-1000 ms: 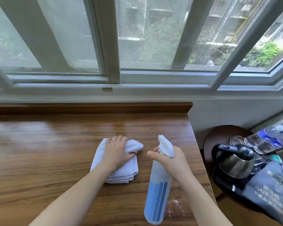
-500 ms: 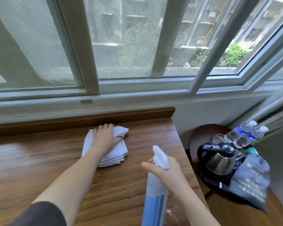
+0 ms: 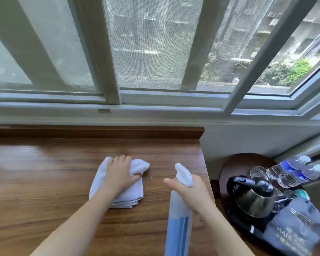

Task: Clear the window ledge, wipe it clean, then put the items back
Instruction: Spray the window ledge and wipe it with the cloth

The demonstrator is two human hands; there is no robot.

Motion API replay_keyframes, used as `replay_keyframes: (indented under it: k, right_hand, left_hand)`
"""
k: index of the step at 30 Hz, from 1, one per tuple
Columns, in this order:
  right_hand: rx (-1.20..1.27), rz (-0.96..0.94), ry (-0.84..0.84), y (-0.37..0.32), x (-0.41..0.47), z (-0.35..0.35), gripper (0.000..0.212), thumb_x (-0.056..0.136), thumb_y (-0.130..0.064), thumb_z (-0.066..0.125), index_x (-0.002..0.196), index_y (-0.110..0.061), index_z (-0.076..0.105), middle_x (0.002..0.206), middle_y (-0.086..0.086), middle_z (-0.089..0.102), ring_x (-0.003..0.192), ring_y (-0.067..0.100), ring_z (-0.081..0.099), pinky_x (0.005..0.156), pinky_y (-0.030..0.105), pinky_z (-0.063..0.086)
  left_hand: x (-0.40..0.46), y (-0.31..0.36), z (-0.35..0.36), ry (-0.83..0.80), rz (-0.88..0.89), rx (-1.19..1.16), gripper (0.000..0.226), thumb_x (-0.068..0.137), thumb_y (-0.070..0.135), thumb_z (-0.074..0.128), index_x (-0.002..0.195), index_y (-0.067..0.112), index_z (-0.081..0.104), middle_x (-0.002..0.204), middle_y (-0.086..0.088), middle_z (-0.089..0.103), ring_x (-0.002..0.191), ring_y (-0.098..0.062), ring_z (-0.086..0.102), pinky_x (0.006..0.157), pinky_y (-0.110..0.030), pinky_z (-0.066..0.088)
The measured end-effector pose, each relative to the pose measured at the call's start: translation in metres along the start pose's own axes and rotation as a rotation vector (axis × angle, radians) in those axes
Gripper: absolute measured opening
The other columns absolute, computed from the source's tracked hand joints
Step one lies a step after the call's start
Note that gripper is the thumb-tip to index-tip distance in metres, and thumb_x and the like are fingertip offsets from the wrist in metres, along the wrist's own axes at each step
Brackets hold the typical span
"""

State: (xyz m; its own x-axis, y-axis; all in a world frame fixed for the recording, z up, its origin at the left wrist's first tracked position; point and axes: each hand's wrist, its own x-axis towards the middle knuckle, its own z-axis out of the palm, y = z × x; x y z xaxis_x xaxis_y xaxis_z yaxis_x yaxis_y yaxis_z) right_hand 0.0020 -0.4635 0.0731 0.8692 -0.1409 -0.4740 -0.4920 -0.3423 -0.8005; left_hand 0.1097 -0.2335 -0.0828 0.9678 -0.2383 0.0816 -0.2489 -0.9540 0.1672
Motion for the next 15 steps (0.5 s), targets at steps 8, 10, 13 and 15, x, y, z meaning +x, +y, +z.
replay_keyframes:
  k: [8, 10, 13, 15]
  right_hand:
    - [-0.021, 0.051, 0.041, 0.0009, 0.0063, -0.0006, 0.055, 0.076, -0.051, 0.077, 0.046, -0.025, 0.039, 0.051, -0.011, 0.038, 0.055, 0.011, 0.037, 0.058, 0.029, 0.03]
    - [-0.019, 0.053, 0.058, 0.0017, 0.0061, -0.0006, 0.051, 0.075, -0.053, 0.078, 0.052, -0.024, 0.042, 0.054, -0.011, 0.04, 0.057, 0.011, 0.039, 0.059, 0.03, 0.032]
    - [-0.014, 0.038, 0.06, 0.0011, 0.0062, -0.0037, 0.045, 0.075, -0.051, 0.078, 0.059, -0.023, 0.047, 0.055, -0.011, 0.045, 0.058, 0.01, 0.042, 0.06, 0.029, 0.034]
    - [-0.028, 0.027, 0.045, -0.0005, 0.0043, -0.0055, 0.046, 0.077, -0.05, 0.078, 0.058, -0.022, 0.047, 0.054, -0.011, 0.046, 0.056, 0.009, 0.042, 0.059, 0.028, 0.034]
  left_hand:
    - [-0.003, 0.0016, 0.0018, 0.019, -0.038, -0.007, 0.055, 0.062, 0.067, 0.049, 0.09, 0.021, 0.063, 0.085, 0.003, 0.061, 0.08, -0.025, 0.058, 0.074, -0.039, 0.044]
    - [-0.0031, 0.002, 0.0024, 0.029, -0.035, -0.012, 0.054, 0.061, 0.066, 0.05, 0.088, 0.021, 0.063, 0.083, 0.003, 0.061, 0.078, -0.026, 0.058, 0.073, -0.039, 0.043]
    - [-0.0021, 0.0029, 0.0024, 0.029, -0.04, -0.014, 0.053, 0.061, 0.066, 0.052, 0.087, 0.021, 0.062, 0.082, 0.003, 0.06, 0.077, -0.025, 0.057, 0.072, -0.039, 0.043]
    - [-0.0024, 0.0024, 0.0029, 0.031, -0.042, -0.01, 0.052, 0.06, 0.066, 0.053, 0.087, 0.022, 0.062, 0.081, 0.004, 0.06, 0.076, -0.025, 0.057, 0.072, -0.038, 0.042]
